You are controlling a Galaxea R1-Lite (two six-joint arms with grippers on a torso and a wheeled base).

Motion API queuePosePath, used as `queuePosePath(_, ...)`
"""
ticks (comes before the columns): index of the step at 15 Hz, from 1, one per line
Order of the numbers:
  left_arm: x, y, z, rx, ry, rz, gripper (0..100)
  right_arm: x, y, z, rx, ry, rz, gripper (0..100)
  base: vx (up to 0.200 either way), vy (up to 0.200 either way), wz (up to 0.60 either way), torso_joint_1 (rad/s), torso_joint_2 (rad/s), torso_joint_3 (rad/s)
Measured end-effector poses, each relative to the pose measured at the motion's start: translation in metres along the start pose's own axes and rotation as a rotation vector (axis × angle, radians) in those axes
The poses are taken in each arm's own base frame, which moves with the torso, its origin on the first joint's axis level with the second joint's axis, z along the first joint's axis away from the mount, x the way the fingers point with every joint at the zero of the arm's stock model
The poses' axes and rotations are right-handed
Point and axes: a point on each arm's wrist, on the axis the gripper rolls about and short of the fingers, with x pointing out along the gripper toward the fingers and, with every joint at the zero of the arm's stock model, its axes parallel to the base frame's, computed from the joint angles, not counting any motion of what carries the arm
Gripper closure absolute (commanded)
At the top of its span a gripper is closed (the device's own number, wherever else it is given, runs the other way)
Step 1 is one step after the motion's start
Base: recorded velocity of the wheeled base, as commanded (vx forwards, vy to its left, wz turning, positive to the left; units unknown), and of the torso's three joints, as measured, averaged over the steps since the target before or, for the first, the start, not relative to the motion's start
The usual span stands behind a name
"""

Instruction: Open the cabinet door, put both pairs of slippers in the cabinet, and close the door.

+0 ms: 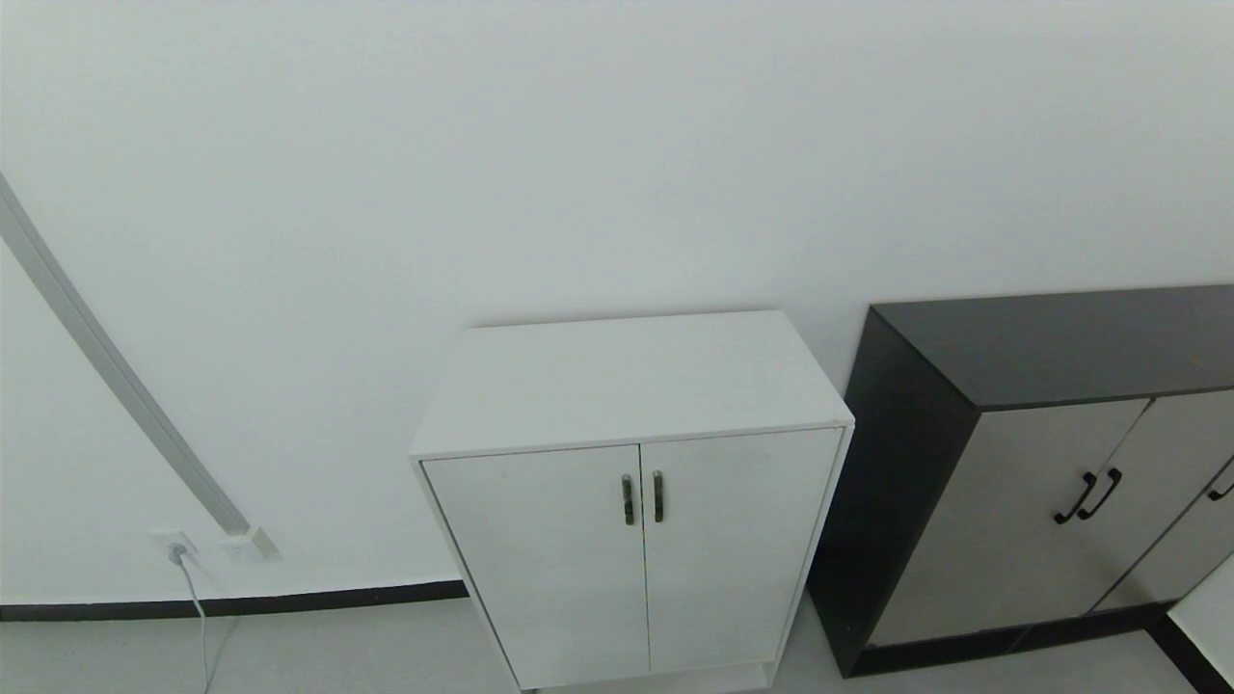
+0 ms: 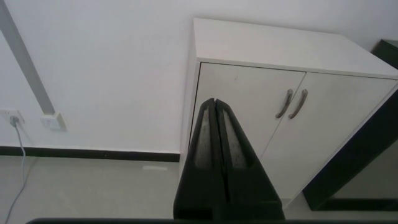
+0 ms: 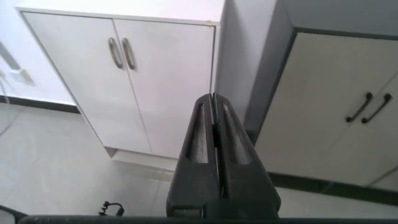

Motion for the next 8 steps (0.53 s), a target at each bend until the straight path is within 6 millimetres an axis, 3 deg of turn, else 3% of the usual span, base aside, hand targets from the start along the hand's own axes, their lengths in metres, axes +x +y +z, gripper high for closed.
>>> queuePosePath(8, 0.0, 0.0, 0.0, -0.001, 0.0, 0.0, 100, 0.0019, -0.0008, 0.0009, -0.105, 0.022, 0.032, 100, 0.0, 0.0, 0.0, 0.0, 0.0, 0.0)
